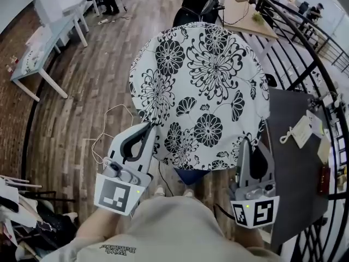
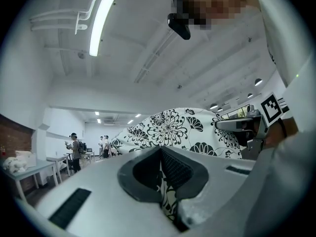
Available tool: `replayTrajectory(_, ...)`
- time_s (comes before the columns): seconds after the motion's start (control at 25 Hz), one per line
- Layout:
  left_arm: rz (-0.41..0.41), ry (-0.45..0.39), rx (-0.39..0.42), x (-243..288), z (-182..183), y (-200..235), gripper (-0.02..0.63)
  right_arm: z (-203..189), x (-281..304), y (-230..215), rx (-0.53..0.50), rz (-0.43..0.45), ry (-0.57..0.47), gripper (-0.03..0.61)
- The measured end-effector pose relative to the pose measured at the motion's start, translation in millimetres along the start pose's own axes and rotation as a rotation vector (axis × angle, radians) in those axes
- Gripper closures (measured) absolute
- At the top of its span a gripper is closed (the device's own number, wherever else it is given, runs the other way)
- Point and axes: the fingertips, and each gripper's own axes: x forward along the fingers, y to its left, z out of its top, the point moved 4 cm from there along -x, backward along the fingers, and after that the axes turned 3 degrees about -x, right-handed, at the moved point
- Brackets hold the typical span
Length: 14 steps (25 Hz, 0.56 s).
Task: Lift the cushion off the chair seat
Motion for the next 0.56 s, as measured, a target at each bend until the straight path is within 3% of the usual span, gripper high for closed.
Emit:
replayTrajectory(0.28,-0.009,-0.034,0.027,-7,-1,-4,0.609,-1,-8,8,-0.030,-0.007,-0.048,0.561)
replayTrajectory(0.56,-0.009,0.009,0.040,11,-7,-2,0.609,-15,3,-5,0.004,-0.004,-0.030,0.560)
